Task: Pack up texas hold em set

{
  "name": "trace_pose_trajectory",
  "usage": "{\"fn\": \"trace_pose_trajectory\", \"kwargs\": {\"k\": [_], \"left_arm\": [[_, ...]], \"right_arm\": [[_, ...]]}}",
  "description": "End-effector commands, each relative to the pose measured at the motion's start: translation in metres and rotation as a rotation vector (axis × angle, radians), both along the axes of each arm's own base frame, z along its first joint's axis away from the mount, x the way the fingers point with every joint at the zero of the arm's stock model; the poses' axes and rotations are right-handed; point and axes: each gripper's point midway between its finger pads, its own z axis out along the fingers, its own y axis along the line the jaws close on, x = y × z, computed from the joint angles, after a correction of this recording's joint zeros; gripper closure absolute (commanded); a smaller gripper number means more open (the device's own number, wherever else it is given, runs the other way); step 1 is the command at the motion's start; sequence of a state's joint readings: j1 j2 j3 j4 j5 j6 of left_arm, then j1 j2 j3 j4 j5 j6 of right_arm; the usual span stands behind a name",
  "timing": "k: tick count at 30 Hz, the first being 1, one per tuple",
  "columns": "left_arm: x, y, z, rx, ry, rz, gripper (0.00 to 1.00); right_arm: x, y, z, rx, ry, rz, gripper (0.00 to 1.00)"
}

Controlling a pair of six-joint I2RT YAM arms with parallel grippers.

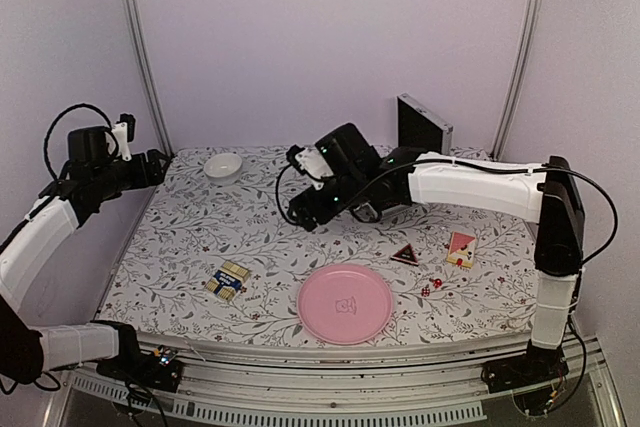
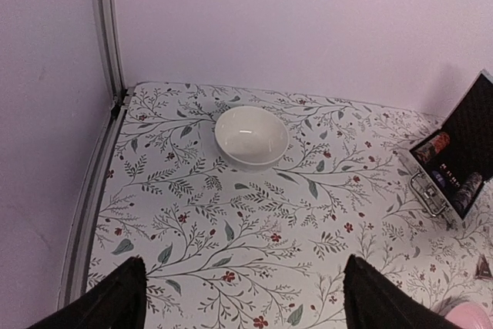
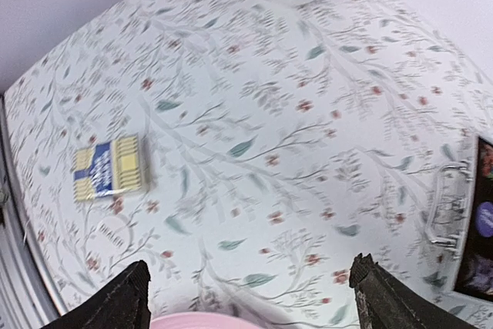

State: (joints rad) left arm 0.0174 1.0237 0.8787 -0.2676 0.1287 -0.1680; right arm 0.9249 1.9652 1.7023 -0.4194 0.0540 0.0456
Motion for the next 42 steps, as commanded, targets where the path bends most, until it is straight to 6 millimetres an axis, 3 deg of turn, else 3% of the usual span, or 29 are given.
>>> {"fn": "trace_pose_trajectory", "kwargs": {"k": [1,7,14,24,25,27,42], "left_arm": [[-0.002,-0.003,0.005,-0.01,-0.022,-0.023,0.12],[-0.005,-0.006,0.008,-0.016,-0.033,-0.039,0.12],[-0.006,-0.005,0.011,-0.013,-0.041,-0.037,0.12],[-0.006,-0.005,0.011,-0.012,-0.04,-0.036,0.12],[-0.005,-0.005,0.01,-0.013,-0.038,-0.037,0.12],[-0.006,-0.005,0.011,-0.013,-0.04,-0.036,0.12],[-0.006,-0.005,0.011,-0.01,-0.041,-0.033,0.12]], "right_arm": [[-0.055,0.032,-0.039,-0.051,0.065,0.09,0.09],[-0.105,0.074,-0.089,-0.102,0.116,0.171,0.05],[-0.128,0.106,-0.13,-0.148,0.108,0.208,0.04],[-0.138,0.113,-0.162,-0.196,0.098,0.239,0.02],[-0.139,0.111,-0.177,-0.221,0.106,0.239,0.02],[-0.139,0.111,-0.185,-0.235,0.103,0.242,0.03],[-0.15,0.118,-0.213,-0.269,0.135,0.319,0.24]]}}
